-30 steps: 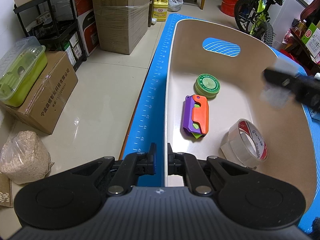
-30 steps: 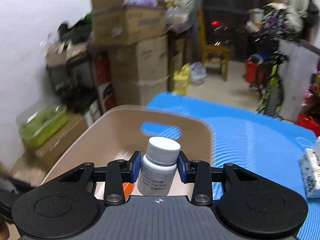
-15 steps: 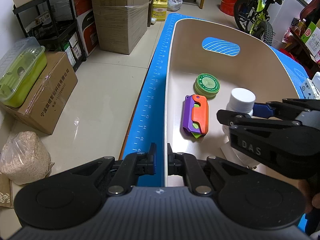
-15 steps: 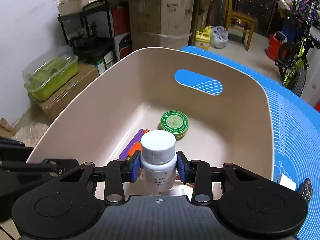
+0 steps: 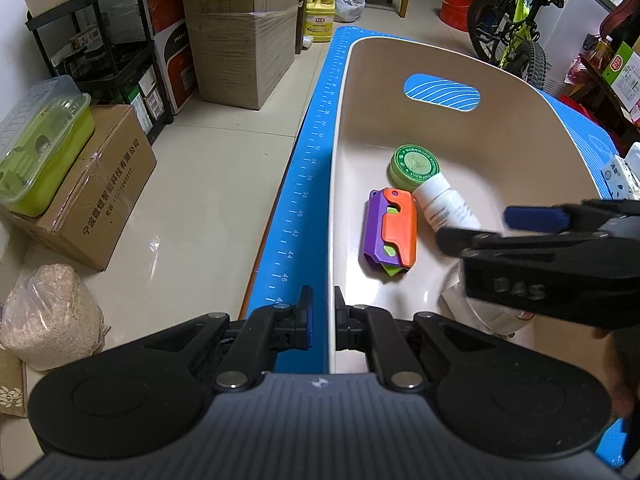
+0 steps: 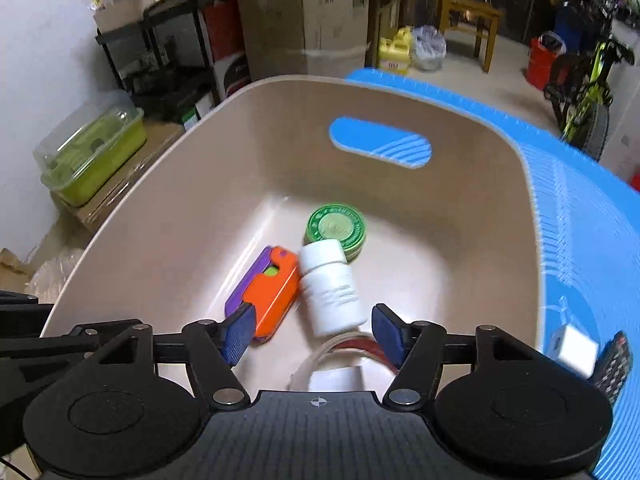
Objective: Organize rigid objects
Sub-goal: 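Carry the pill bottle into the basket and open the right gripper, then move the right tool back and grasp the black TV remote, then carry the remote into the basket and open the right gripper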
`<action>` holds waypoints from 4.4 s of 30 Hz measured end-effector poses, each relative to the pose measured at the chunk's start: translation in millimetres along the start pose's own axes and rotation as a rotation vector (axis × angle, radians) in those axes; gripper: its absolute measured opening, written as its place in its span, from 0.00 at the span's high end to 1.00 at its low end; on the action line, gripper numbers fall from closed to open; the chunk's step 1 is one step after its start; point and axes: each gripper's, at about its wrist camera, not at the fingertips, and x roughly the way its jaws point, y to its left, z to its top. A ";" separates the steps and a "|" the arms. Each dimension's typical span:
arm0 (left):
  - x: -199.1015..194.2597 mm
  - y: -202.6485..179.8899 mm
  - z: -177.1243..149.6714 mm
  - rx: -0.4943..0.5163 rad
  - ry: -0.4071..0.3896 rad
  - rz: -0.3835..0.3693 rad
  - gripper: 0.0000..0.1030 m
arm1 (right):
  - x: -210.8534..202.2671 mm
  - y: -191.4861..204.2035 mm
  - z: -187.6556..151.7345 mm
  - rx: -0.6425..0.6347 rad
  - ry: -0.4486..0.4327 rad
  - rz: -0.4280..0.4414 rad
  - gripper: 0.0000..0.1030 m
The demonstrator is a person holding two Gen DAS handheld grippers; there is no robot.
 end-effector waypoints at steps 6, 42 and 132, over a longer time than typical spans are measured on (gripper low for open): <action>-0.5 1.7 0.5 -0.001 0.001 -0.002 0.89 | -48.2 -20.2 -3.6 0.013 -0.149 -0.024 0.27; -1.6 4.0 1.0 0.005 0.001 0.009 0.88 | -10.9 -215.1 -98.9 0.549 -0.045 -0.354 0.23; -1.5 6.0 2.1 0.013 0.008 0.017 0.88 | 7.0 -3.3 -2.1 -0.053 0.056 -0.033 0.47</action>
